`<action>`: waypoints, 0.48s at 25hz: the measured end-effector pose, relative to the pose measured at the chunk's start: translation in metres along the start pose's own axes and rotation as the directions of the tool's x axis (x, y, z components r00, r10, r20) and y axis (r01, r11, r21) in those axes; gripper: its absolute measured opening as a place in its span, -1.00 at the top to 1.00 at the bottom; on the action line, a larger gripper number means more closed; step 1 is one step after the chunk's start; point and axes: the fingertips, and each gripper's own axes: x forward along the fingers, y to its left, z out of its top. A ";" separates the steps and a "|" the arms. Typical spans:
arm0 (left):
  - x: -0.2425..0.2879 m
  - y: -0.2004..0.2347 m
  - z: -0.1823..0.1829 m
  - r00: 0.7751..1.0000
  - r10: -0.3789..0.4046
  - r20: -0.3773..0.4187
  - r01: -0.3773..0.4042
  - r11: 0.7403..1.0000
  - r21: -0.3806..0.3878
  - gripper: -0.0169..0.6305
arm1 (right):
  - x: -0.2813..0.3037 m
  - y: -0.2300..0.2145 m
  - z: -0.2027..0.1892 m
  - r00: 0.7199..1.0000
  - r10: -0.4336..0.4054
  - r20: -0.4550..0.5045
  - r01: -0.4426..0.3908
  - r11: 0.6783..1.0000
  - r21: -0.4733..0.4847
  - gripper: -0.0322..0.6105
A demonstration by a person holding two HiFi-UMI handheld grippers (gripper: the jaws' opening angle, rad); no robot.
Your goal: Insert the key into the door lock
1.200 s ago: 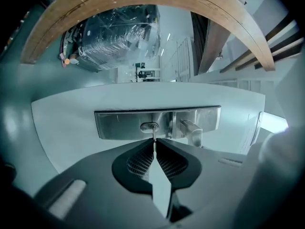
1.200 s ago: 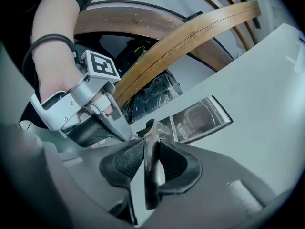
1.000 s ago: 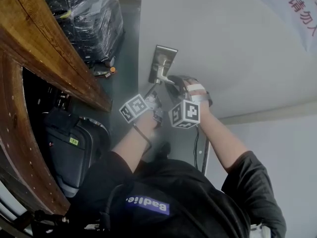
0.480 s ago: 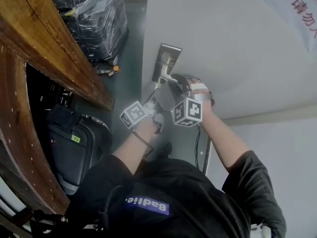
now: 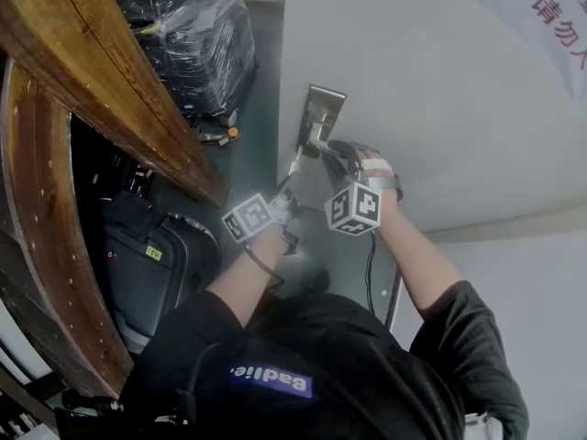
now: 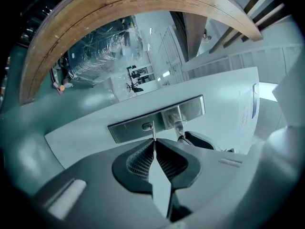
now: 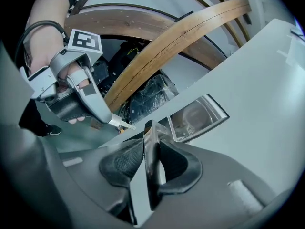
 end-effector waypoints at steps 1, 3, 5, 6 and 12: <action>-0.002 -0.002 0.001 1.000 0.005 0.000 -0.005 1.000 0.019 0.82 | -0.001 0.000 0.000 1.000 -0.001 0.010 0.001 1.000 0.011 0.55; -0.006 -0.007 0.003 1.000 0.014 0.000 -0.014 0.998 0.058 0.82 | -0.003 0.000 0.001 0.999 -0.003 0.035 0.002 1.000 0.029 0.54; -0.010 -0.013 0.004 1.000 0.024 0.003 -0.024 0.995 0.094 0.82 | -0.007 -0.001 0.001 0.998 -0.005 0.061 0.003 0.999 0.045 0.54; -0.011 -0.016 0.004 1.000 0.031 0.006 -0.031 0.993 0.113 0.82 | -0.010 -0.001 0.002 0.997 -0.007 0.076 0.002 0.999 0.055 0.54; -0.025 -0.033 0.003 0.996 0.078 0.035 -0.084 0.968 0.238 0.82 | -0.032 -0.003 0.004 0.982 -0.047 0.180 0.027 0.993 0.116 0.70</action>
